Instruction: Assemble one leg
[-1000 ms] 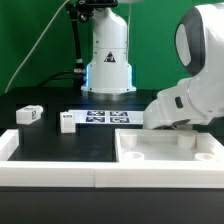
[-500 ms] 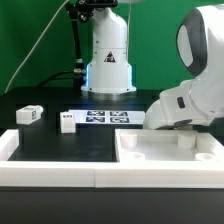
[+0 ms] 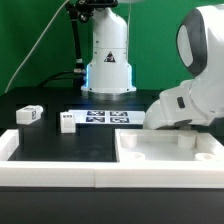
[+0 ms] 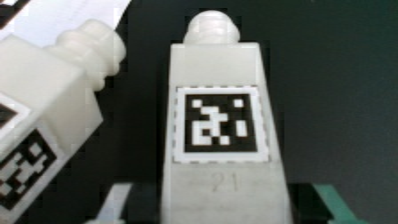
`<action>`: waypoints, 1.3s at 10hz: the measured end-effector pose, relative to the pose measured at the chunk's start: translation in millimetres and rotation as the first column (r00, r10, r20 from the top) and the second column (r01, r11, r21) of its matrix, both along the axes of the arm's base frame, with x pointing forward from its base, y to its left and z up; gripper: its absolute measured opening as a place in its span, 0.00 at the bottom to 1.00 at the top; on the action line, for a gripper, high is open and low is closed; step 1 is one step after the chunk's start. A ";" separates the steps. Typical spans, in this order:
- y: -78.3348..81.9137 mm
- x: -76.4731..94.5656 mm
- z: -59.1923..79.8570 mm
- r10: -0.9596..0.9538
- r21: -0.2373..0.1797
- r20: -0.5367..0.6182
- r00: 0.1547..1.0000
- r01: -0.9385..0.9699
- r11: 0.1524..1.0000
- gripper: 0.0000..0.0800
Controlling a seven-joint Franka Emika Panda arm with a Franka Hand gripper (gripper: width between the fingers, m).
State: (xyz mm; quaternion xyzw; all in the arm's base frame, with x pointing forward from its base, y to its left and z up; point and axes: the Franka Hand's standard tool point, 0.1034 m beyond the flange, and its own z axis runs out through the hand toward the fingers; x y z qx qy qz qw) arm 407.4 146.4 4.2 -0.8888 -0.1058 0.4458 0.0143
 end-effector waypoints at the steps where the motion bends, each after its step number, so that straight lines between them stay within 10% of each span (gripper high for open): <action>1: 0.0 0.0 0.0 0.000 0.000 0.000 1.000 0.000 1.000 0.36; 8: -25.6 37.4 110.7 -0.057 0.022 -0.091 0.994 0.059 0.998 0.36; 10: -24.8 34.5 100.7 -0.059 0.024 -0.075 0.995 0.061 0.998 0.36; 13: -25.8 52.9 89.3 -0.086 0.073 0.244 0.966 0.070 0.995 0.36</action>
Offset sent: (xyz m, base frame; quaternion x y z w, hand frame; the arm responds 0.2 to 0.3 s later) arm 0.0072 -0.0070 0.0756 0.0722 -0.0790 -0.0044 0.9942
